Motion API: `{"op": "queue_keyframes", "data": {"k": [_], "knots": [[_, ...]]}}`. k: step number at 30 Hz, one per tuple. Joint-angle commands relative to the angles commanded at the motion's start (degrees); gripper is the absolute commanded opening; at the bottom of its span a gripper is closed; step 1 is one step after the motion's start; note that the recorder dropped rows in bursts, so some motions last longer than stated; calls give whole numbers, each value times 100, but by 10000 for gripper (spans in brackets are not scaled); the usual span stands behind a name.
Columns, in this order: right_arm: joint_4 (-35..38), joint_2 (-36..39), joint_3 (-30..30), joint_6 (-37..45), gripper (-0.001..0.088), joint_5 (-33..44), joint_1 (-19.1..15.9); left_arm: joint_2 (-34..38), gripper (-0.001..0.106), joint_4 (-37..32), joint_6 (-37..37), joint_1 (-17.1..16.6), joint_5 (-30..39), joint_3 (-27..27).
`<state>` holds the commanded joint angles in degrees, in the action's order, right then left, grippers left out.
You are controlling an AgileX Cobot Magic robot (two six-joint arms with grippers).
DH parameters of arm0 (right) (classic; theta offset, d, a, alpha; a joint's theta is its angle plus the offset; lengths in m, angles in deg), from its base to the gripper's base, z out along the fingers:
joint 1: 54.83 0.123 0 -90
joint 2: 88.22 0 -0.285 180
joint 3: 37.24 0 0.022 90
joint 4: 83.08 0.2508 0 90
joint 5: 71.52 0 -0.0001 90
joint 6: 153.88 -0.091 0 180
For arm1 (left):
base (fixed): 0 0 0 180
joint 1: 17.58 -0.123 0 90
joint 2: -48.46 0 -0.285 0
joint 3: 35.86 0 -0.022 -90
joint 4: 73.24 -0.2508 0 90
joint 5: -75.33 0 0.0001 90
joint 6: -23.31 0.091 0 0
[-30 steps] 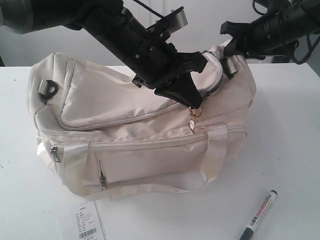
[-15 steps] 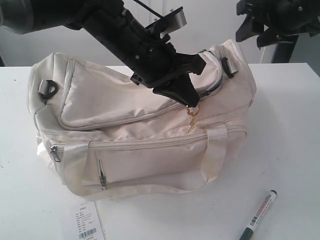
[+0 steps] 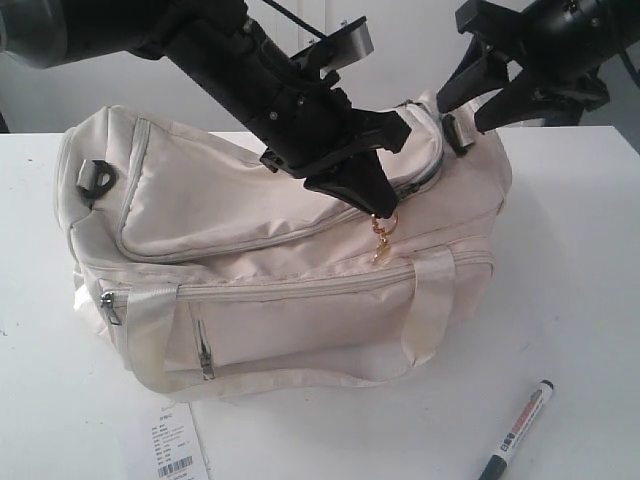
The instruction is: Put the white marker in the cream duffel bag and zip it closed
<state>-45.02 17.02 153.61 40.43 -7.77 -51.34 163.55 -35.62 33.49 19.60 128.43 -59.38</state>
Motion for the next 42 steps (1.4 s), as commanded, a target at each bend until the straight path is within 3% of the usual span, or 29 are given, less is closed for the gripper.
{"op": "queue_keyframes", "data": {"k": [4, 9, 15, 22, 24, 27, 31, 42], "knots": [[342, 100, -87, 11, 472, -174, 140, 0, 0, 0, 0, 0, 36, 0], [64, 201, -77, 60, 474, -314, 277, 0, 0, 0, 0, 0, 64, 0], [-248, 50, -77, 60, 582, -488, 278, 0, 0, 0, 0, 0, 52, 0], [-85, 383, -88, -261, 570, -399, 278, 0, 0, 0, 12, 0, 52, 0], [120, 408, -88, -251, 532, -429, 278, 0, 0, 0, 12, 0, 52, 0], [330, 408, -88, -251, 400, -517, 278, 0, 0, 0, 12, 0, 52, 0], [339, 408, -88, -74, 8, -517, 278, 0, 0, 0, 12, 0, 66, 0], [339, 408, -88, -34, 0, -784, 278, -201, 0, -100, -11, 0, 290, 0]]}}
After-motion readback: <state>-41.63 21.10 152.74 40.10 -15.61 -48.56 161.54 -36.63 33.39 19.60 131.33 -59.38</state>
